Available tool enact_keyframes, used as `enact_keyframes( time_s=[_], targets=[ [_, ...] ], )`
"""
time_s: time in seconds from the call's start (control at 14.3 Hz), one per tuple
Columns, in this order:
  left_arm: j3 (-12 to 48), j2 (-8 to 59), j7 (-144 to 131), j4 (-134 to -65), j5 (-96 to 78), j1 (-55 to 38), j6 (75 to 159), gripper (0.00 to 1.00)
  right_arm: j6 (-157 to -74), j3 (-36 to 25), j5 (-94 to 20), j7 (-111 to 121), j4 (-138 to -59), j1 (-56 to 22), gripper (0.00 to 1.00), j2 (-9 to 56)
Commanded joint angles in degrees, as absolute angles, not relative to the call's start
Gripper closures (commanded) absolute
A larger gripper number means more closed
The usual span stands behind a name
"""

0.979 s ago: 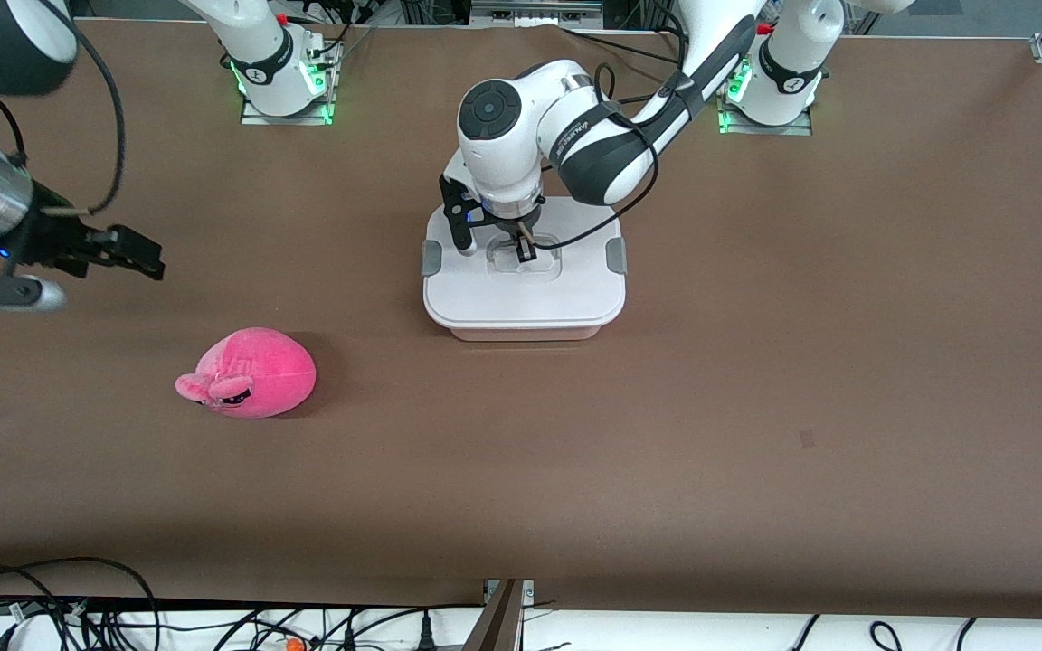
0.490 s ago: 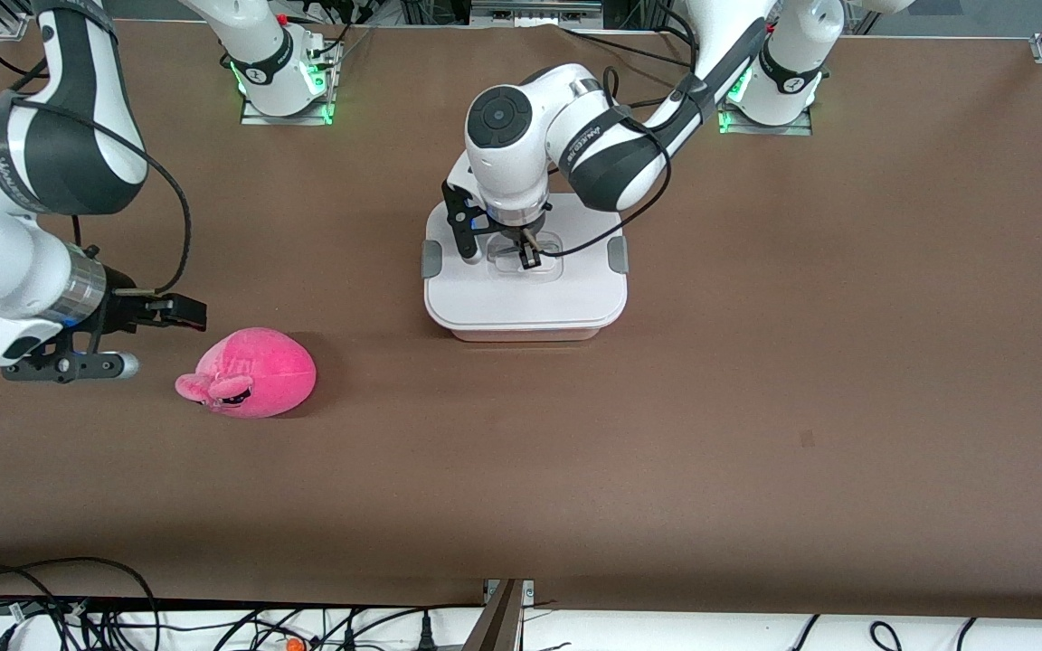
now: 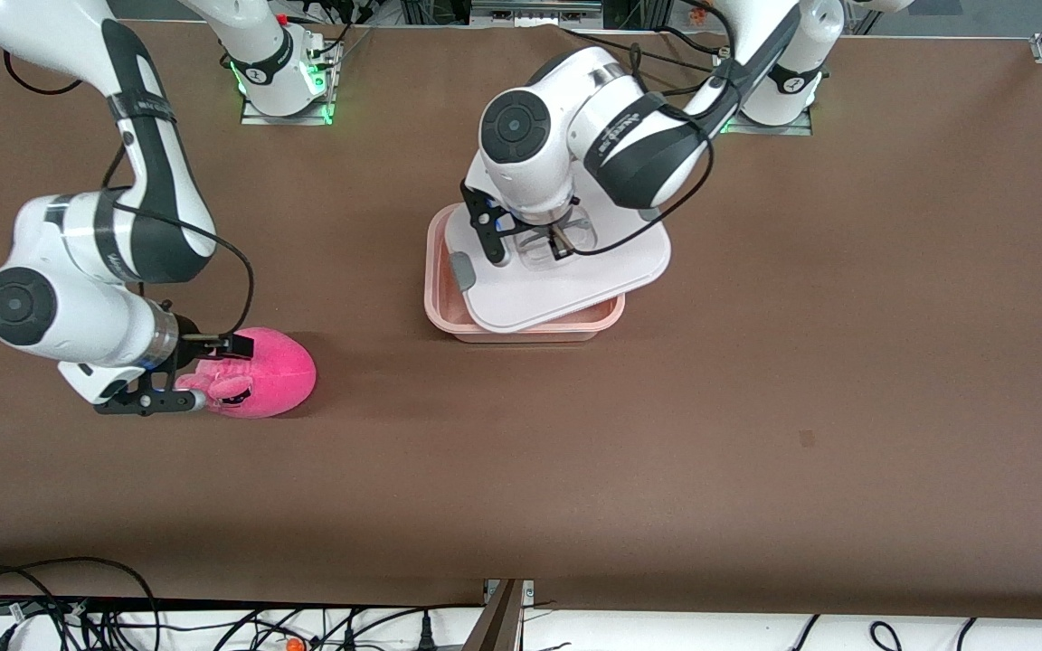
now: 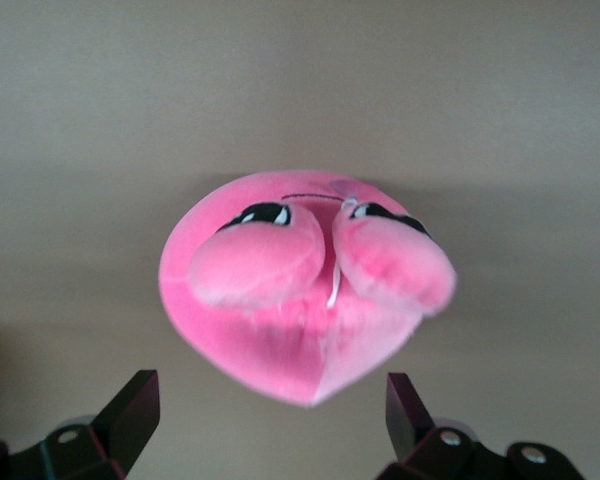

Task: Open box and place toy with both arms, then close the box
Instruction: 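Lift the lid off with the left gripper while the right gripper reaches the toy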

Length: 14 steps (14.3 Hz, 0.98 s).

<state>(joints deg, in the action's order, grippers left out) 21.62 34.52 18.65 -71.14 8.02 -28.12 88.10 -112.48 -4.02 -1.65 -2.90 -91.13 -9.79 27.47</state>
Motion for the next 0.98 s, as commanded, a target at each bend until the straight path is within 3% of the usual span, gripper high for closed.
enact_keyframes(
  time_s=[0.0,0.21,0.35,0.49,0.77,0.84,0.91],
  targets=[
    [22.2,32.1,21.0,-68.2,5.5,-24.4,77.1,1.0,-117.8,-4.0,-2.7,-2.1,-95.6,-9.8,0.0,25.7],
    [22.3,31.0,21.6,-66.4,5.4,-19.7,69.7,1.0,-120.9,-4.0,-2.7,-2.0,-95.8,-9.5,0.03,27.5],
    [22.4,30.2,21.6,-66.3,5.9,-17.0,66.3,1.0,-123.6,-4.0,-2.7,-2.0,-97.2,-9.5,0.14,27.9],
    [22.1,28.5,24.7,-66.4,6.1,-13.4,63.9,1.0,-125.5,-4.0,-2.7,-1.9,-98.3,-9.5,0.34,28.0],
    [21.6,27.8,31.1,-66.4,8.2,-8.2,60.0,1.0,-125.6,-4.0,-2.8,-0.5,-98.3,-9.1,0.94,28.0],
    [21.6,27.8,33.9,-66.5,9.0,-6.9,59.9,1.0,-125.6,-4.1,-3.6,0.2,-98.3,-9.1,1.0,27.9],
    [21.5,27.8,36.1,-66.7,10.5,-6.2,59.9,1.0,-125.4,-4.1,-4.4,0.8,-98.0,-9.1,1.0,27.8]
  ],
)
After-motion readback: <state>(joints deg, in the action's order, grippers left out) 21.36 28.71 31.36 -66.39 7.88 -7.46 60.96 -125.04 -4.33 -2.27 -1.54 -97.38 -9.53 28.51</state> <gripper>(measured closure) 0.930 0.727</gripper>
